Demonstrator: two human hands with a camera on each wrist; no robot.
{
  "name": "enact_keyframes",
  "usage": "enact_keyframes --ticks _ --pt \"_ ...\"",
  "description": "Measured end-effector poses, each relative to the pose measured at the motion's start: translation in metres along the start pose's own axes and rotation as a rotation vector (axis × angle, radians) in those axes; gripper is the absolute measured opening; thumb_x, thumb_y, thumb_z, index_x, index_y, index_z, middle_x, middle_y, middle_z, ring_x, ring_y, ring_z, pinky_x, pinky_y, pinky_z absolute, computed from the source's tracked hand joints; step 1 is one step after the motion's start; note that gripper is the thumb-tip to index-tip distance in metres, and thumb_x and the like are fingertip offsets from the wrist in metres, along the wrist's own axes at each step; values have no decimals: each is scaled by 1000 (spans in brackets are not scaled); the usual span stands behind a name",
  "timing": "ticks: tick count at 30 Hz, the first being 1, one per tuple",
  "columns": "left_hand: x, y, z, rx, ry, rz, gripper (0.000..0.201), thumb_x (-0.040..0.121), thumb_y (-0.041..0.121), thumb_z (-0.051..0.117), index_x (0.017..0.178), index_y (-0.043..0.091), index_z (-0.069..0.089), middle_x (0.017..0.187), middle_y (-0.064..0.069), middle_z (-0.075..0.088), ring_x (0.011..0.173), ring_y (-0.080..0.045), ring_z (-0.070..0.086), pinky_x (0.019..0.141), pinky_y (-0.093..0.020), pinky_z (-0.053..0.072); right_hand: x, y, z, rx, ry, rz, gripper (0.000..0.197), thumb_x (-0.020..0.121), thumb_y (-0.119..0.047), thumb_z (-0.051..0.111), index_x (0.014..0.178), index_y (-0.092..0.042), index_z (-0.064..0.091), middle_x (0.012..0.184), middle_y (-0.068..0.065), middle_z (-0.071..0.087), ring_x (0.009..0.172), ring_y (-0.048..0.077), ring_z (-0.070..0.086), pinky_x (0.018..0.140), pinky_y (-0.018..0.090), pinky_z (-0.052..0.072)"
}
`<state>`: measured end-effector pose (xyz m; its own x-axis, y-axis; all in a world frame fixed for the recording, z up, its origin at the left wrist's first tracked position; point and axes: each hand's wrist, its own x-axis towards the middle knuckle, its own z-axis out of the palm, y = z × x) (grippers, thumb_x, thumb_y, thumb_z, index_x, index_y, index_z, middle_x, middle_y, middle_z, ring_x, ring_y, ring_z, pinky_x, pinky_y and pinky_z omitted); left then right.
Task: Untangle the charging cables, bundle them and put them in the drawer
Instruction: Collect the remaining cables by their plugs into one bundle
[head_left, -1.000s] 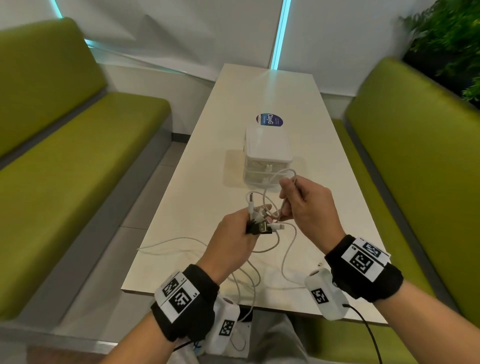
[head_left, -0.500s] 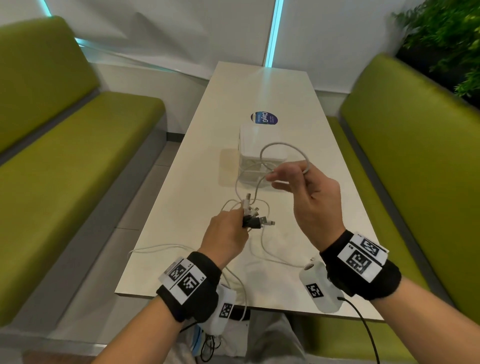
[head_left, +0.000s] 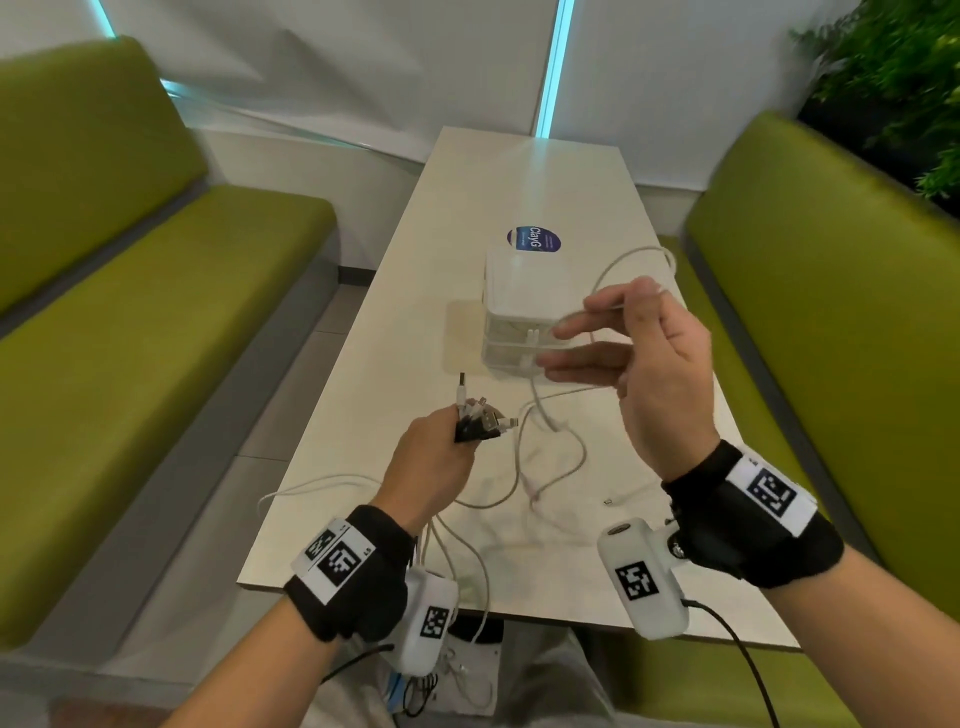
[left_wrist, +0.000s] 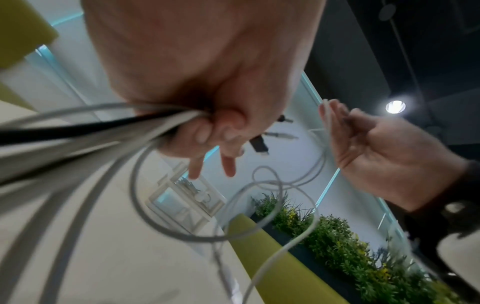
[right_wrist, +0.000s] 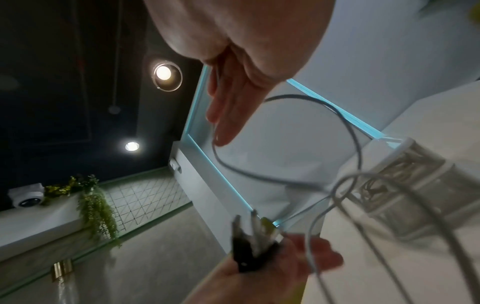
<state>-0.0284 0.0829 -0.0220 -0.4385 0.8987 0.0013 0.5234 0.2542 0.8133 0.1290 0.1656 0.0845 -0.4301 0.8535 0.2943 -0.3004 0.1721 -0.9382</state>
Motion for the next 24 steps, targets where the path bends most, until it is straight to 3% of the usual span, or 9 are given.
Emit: enact_keyframes --ticks 3,6,8,10,13,16,19,21,24 --pt "-9 17 1 -283 14 83 28 94 5 54 107 24 71 111 12 70 109 2 60 96 -20 45 6 5 -1 40 -44 128 41 104 -33 32 90 -6 59 78 16 71 73 36 72 67 42 60" --pt "-14 32 -4 -635 -100 116 20 93 5 52 104 11 69 117 0 70 107 -19 65 88 -23 47 6 13 -4 38 -79 167 41 103 -32 34 91 -6 63 82 16 73 88 36 72 77 45 59" --pt "-12 34 -7 -592 -126 144 20 96 3 51 94 9 70 113 -1 70 92 -25 64 80 -33 47 4 17 -5 26 -125 179 40 102 -32 36 97 -3 63 88 18 72 92 37 71 78 47 59" --pt "-9 30 -6 -465 -81 181 26 93 7 52 77 14 71 94 9 72 95 -18 64 87 -34 43 3 22 -7 10 -158 187 39 100 -31 37 107 -2 62 91 20 70 90 38 70 76 48 59" --pt "-8 29 -7 -520 21 132 28 93 -2 50 78 11 69 71 9 67 76 -10 63 76 -25 41 -4 38 -11 -169 -224 166 25 101 -21 45 112 -7 63 88 18 65 78 28 66 70 43 55" --pt "-12 37 -10 -543 89 158 34 93 -6 49 82 19 69 70 10 66 60 0 58 62 -15 44 -21 70 -13 -523 -497 240 29 99 -40 48 107 -21 68 93 2 70 85 13 66 78 40 55" --pt "-16 38 -16 -598 178 164 38 93 -5 49 82 25 68 71 1 66 67 -12 62 83 -37 47 -31 98 -23 -867 -675 166 40 92 -54 52 117 -25 63 114 -10 66 104 4 60 95 31 48" --pt "-17 37 -23 -655 232 122 29 95 -4 47 85 15 67 69 -2 63 57 1 55 81 -50 41 -25 109 -32 -1034 -711 76 43 92 -50 56 128 -25 56 128 -10 58 117 5 53 101 23 40" --pt "-19 41 -36 -705 280 116 28 97 -4 44 84 8 66 66 2 60 52 0 50 89 -77 28 -8 122 -40 -1152 -629 60 29 97 -35 55 124 -25 59 135 -5 56 135 12 41 107 27 34"
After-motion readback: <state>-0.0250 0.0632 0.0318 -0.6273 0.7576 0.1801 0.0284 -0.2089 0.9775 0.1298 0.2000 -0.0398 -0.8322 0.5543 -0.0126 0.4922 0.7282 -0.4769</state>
